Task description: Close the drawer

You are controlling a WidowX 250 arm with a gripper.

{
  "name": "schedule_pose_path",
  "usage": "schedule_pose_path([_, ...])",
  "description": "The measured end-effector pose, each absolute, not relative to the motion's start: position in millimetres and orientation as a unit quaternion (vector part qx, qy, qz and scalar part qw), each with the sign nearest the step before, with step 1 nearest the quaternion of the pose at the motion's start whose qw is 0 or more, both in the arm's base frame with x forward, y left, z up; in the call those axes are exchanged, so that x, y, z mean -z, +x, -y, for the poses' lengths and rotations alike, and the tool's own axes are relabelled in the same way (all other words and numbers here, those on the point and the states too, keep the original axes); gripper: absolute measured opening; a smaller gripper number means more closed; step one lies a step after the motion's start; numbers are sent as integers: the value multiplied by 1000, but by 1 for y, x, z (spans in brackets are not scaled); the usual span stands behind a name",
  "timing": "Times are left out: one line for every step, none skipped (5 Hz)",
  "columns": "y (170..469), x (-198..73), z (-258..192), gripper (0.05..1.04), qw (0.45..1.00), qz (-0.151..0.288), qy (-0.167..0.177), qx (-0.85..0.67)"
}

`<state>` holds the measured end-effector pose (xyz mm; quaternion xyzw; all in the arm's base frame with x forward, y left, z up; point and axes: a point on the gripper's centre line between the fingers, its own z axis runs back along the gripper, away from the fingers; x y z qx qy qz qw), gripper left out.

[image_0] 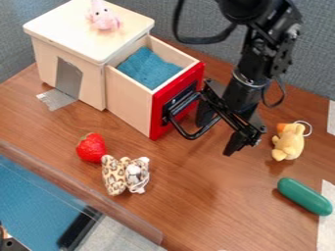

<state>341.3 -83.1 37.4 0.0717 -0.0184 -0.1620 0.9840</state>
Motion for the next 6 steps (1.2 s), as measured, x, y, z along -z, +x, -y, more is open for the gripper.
schedule_pose_path([356, -28, 84, 1000, 983, 18, 105, 150])
schedule_pose_path([369, -20, 80, 1000, 982, 11, 135, 135])
schedule_pose_path([378, 0, 75, 1000, 978, -18, 165, 128])
schedule_pose_path([384, 5, 75, 944, 976, -29, 176, 126])
schedule_pose_path([386, 3, 66, 661, 978, -30, 176, 103])
schedule_pose_path([391, -1, 57, 361, 984, -29, 160, 69])
